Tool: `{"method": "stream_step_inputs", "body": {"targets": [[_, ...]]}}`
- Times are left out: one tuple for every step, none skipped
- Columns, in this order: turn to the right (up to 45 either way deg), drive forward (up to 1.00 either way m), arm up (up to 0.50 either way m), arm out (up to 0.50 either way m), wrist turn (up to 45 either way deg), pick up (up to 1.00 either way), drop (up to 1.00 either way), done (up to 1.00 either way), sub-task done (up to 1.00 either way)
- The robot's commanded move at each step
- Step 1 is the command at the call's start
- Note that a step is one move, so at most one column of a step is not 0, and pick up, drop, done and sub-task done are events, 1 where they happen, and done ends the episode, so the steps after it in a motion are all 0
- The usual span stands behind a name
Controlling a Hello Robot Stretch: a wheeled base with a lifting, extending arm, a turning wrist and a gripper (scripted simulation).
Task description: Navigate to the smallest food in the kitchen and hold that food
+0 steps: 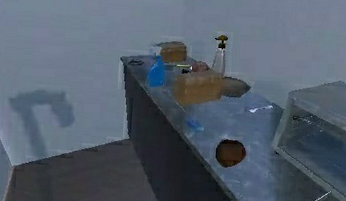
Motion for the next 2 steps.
{"method": "stream_step_inputs", "body": {"targets": [[-24.0, 0.0, 0.0, 0.0, 0.0, 0.0, 0.0, 0.0, 0.0], [0.0, 0.75, 0.0, 0.0, 0.0, 0.0, 0.0, 0.0, 0.0]]}}
